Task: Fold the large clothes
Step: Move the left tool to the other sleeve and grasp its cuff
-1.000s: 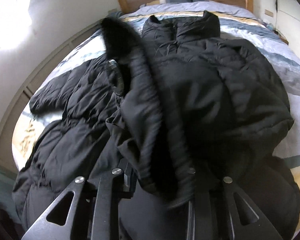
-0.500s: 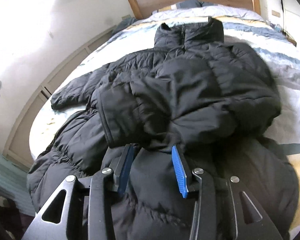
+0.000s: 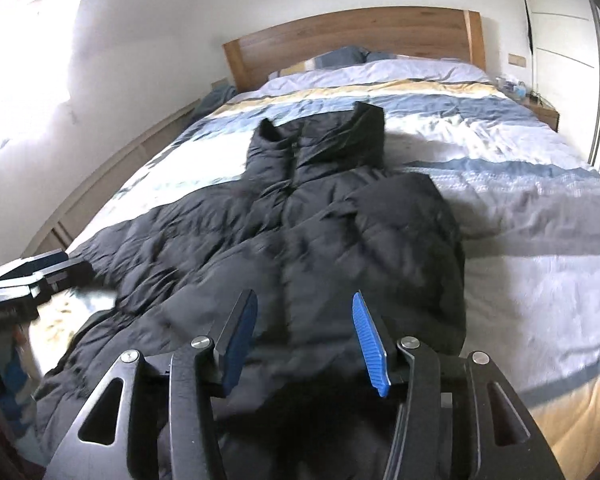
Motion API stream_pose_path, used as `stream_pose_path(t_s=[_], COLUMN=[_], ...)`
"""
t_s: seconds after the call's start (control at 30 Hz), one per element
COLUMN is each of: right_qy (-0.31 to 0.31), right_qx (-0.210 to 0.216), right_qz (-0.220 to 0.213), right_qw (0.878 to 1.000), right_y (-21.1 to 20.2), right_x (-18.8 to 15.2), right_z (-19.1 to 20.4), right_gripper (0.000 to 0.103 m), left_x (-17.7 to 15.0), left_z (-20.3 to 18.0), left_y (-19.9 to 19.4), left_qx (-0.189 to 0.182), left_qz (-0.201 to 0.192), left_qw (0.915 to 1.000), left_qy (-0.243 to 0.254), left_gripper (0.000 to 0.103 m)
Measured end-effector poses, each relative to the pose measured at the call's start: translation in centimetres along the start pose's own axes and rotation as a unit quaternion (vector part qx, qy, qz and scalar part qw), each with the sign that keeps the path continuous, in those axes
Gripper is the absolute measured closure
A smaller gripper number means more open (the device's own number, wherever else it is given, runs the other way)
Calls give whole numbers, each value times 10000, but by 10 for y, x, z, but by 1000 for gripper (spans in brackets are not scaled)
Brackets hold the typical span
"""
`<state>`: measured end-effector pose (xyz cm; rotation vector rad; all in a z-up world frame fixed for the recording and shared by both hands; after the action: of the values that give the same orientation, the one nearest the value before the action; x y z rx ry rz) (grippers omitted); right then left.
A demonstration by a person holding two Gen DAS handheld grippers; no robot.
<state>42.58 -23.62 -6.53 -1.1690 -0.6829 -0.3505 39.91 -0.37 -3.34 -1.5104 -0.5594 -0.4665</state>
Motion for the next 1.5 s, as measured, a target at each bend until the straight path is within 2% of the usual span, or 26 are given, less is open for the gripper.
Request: stream_pose_path(t_s=[0.17,0.3,0.4,0.5,0.6,0.73,0.8,0.9,1.07,1.3,1.4,1.5], right_qy=[125,154,190,172,144,108,169,254,377,419,478,503], right_qx=[-115,-143,-134,-166,-246,-299,-264,-291,-408,-408,-407,-371], right_qz=[122,373,445,498,556,329,275,486,623,324,195,34], right_qw=[9998,9991,9987,9985,9980,9990,9991,9981,9965,9978,9978,9980], right_y=[45,78,91,98,95,67,59,57,36,-21,-41,-60], right_x=[13,-1,-14,-20,-16,-15,-19,-33,-44,-52,-54,-51], right_z=[-24,-36,-42,-44,-43,-29,-26,-20,-15,4,13,24], right_gripper=[53,53,52,51,51,50,47,46,46,46,43,42], left_x=[2,-15,-33,-38,-36,-42,-49,-56,-53,-52,-52,-50], left_z=[-21,-30,-33,-33,-28,-21,-19,-21,-10,45,73,103], left_y=[63,108,122,122,110,87,83,80,37,-37,-62,-80], left_qx=[-115,-177,-230,-217,-191,-84,-42,5,41,217,300,252], left_qz=[335,719,876,910,846,673,826,1007,681,7,-139,-118], left_qw=[9993,9970,9956,9953,9960,9976,9965,9945,9973,9995,9988,9984], left_qy=[122,227,255,261,206,108,133,289,273,-215,-352,-499], left_gripper=[10,10,10,10,10,10,10,10,10,10,11,11])
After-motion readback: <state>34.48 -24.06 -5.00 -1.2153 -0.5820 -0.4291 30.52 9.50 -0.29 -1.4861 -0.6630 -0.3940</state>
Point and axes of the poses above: each gripper's, at about its wrist camera, not at the fingertips, and y roughly the way its jaws point, z to its left, x to its top, the point moved 3 cm from there along y, roughly the way its jaws point, and after that the axes turned 3 degrees about z, right-handed, at the moved point
